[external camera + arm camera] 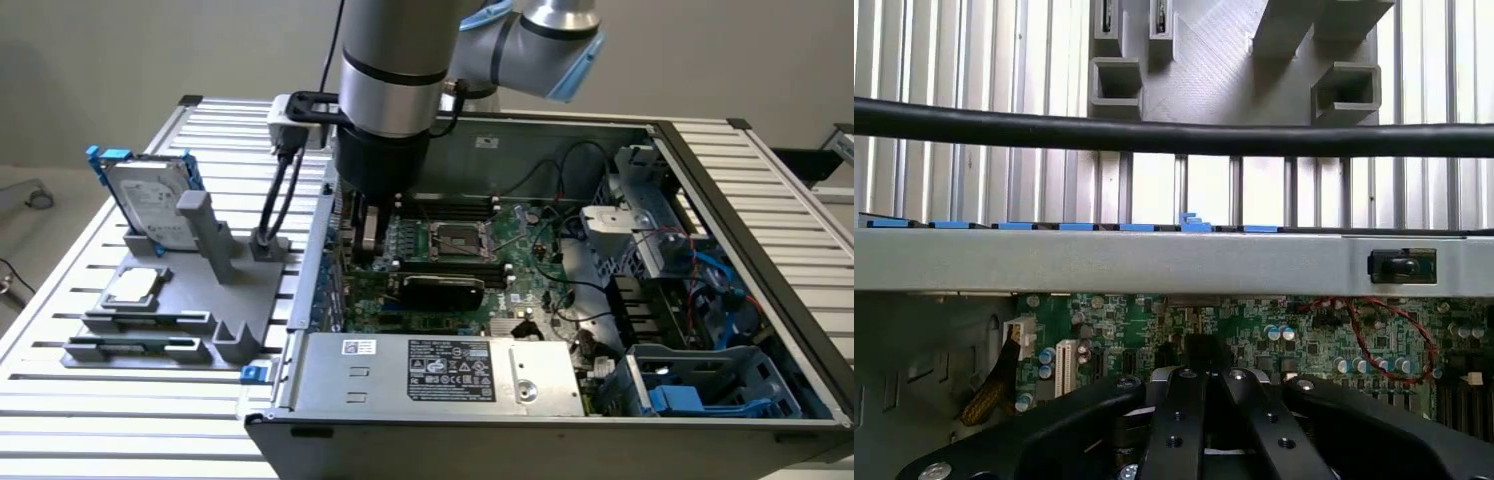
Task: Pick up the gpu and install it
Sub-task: 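Press down on the gpu until it lock into place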
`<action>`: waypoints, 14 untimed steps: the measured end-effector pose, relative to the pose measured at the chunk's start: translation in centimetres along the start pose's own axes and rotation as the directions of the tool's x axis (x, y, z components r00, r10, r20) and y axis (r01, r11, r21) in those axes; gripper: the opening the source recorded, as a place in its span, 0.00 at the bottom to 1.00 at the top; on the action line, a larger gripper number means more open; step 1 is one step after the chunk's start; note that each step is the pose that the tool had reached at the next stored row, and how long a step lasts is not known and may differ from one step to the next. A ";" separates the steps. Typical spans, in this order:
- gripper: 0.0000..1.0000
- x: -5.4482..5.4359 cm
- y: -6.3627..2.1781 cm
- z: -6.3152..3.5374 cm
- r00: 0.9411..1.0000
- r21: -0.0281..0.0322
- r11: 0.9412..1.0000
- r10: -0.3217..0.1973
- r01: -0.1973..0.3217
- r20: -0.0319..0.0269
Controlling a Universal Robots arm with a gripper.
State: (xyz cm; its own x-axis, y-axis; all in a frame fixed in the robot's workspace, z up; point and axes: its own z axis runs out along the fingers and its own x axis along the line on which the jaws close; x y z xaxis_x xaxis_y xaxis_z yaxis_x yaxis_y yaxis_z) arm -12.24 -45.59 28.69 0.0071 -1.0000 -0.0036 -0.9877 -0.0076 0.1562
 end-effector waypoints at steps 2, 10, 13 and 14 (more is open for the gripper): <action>0.11 0.0 0.00 -0.01 1.000 -0.004 1.000 0.000 0.000 -0.014; 0.11 0.0 0.14 -0.83 1.000 -0.033 0.999 0.000 -0.001 -0.023; 0.11 0.0 0.19 -1.15 1.000 -0.040 0.999 0.000 -0.001 -0.029; 0.11 0.0 0.19 -1.16 1.000 -0.042 0.999 0.000 -0.001 -0.030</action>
State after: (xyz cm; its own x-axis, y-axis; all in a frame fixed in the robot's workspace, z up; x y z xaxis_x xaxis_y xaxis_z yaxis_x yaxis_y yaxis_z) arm -12.25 -45.55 29.87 0.0116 -0.9996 0.0262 -0.9803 -0.0062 0.1976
